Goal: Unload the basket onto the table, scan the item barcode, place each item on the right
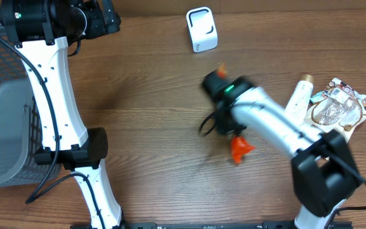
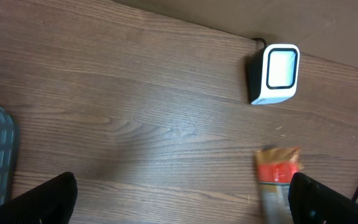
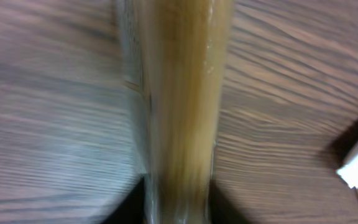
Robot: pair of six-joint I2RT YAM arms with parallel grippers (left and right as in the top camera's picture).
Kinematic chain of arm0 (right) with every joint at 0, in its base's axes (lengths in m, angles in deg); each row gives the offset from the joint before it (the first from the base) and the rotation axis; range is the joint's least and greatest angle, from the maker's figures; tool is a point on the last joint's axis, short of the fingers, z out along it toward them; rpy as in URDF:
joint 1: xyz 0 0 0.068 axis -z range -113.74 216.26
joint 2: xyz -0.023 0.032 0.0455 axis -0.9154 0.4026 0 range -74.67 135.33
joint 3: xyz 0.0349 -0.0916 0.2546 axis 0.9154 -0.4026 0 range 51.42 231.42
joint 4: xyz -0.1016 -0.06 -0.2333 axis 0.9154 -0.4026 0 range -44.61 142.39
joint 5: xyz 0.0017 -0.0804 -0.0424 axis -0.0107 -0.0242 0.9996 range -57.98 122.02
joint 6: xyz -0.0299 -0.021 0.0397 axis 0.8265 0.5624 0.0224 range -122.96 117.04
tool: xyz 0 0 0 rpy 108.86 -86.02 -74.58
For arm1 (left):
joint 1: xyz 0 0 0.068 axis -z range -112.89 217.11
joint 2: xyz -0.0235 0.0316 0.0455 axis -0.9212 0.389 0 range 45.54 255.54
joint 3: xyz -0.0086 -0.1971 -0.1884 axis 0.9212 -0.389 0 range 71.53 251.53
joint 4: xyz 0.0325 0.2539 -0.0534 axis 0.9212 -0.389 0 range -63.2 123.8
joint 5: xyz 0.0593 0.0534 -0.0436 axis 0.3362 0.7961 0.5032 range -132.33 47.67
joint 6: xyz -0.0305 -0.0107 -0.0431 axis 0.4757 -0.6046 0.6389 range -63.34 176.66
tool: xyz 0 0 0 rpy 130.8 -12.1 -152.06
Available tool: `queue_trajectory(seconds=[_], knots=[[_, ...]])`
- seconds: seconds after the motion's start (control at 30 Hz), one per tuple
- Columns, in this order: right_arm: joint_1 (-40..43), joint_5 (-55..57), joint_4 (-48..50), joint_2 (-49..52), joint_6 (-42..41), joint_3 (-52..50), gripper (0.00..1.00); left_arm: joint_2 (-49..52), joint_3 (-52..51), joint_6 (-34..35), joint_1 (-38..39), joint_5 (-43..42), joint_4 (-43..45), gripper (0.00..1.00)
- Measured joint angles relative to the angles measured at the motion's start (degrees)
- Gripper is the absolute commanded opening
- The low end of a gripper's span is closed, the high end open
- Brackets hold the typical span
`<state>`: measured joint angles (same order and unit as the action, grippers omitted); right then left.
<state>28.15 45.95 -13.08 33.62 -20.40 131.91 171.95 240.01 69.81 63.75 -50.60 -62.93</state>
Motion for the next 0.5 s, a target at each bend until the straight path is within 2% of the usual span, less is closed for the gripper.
queue_trajectory(seconds=[0.03,0.2,0.37,0.5], knots=[[-1.79,1.09,0.81,-0.02,-0.83,-0.35,0.86,0.00,0.00,0.00,0.00,0.00,0.00,0.99],[-3.50,2.54,2.05,-0.02,-3.30,-0.90,0.92,0.00,0.00,0.00,0.00,0.00,0.00,1.00],[1.22,-1.64,3.63,-0.02,-2.51,-0.92,0.99,0.00,0.00,0.00,0.00,0.00,0.00,1.00],[7.63,-12.55,6.47,-0.02,3.08,-1.09,1.00,0.00,0.00,0.00,0.00,0.00,0.02,1.00]])
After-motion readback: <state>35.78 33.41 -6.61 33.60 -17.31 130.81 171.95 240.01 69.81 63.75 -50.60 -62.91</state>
